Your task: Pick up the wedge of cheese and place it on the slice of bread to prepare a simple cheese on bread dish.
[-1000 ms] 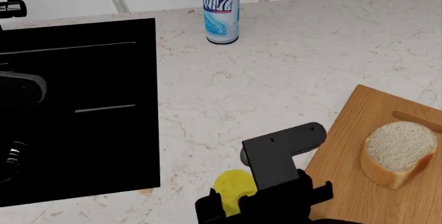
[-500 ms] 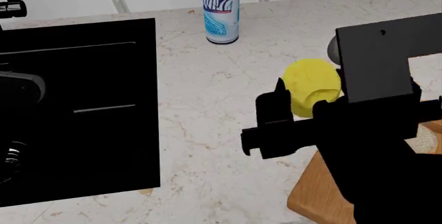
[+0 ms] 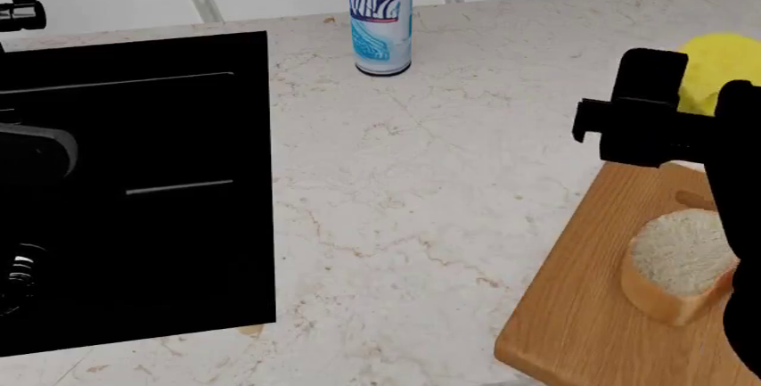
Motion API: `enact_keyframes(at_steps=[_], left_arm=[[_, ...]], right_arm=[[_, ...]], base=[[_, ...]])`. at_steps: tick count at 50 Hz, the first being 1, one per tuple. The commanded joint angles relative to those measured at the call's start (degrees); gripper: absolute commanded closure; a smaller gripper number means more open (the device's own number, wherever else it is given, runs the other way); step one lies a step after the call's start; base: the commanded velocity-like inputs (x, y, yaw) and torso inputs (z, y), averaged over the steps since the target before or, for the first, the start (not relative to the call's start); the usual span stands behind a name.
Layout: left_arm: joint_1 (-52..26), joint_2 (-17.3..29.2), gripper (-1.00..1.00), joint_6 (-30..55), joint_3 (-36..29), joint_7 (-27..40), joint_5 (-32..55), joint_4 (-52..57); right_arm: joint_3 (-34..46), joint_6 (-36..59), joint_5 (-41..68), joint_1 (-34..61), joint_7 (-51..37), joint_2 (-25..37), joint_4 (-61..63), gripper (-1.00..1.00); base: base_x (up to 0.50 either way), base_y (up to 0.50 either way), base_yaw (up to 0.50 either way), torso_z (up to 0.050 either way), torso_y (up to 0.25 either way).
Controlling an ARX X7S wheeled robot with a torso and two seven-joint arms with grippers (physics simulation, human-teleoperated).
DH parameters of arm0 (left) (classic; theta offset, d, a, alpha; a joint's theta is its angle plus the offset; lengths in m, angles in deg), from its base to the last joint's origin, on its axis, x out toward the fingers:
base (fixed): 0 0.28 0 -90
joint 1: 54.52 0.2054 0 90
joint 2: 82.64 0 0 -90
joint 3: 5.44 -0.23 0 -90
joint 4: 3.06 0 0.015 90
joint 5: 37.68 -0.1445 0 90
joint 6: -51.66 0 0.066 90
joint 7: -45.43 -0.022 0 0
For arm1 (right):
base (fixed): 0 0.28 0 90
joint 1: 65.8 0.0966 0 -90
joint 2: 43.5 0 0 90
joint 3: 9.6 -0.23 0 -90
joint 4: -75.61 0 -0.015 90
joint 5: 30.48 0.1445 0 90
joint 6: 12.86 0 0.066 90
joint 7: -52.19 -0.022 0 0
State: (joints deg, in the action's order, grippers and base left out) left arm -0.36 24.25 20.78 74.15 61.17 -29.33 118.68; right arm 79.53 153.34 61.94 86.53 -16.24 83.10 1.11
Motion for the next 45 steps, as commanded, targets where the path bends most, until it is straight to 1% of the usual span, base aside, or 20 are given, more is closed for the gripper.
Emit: enact_keyframes(at_steps=[1,3,9,20,30,45], left_arm=[[-0.05,0.08,-1.0,0.04,-0.02,0.24,0.14,0.04],[-0.06,0.12,-1.0,-0.05,-0.11,0.12,0.24,-0.1],[-0.02,0.15,-1.0,-0.1,-0.08,0.2,0.37,-0.02],[-0.01,0.2,-1.0,-0.05,-0.06,0.43,0.54,0.14],[-0.07,0.26,-1.0,-0.13,-0.09,0.61,0.66,0.04],[-0.23,0.32,-1.0,-0.14,-0.06,0.72,1.0,-0.12]], right_arm=[[2.13,-0.01,-3.37,3.43,1.29,-0.34,-7.63,1.0],[4.05,0.8,-4.79,4.81,2.49,-0.47,-9.22,1.0],[5.73,0.4,-6.37,6.33,3.8,-1.4,-12.45,1.0],[7.58,-0.77,-8.74,6.36,6.39,-1.93,-17.67,1.0],[11.0,-3.2,-14.01,6.41,12.27,-1.86,-22.44,1.0],[11.81,-3.78,-14.33,4.71,13.14,-1.71,-24.26,1.0]], base=[[0.0,0.0,0.0,0.0,0.0],[0.0,0.0,0.0,0.0,0.0],[0.0,0.0,0.0,0.0,0.0],[0.0,0.0,0.0,0.0,0.0],[0.0,0.0,0.0,0.0,0.0],[0.0,0.0,0.0,0.0,0.0]])
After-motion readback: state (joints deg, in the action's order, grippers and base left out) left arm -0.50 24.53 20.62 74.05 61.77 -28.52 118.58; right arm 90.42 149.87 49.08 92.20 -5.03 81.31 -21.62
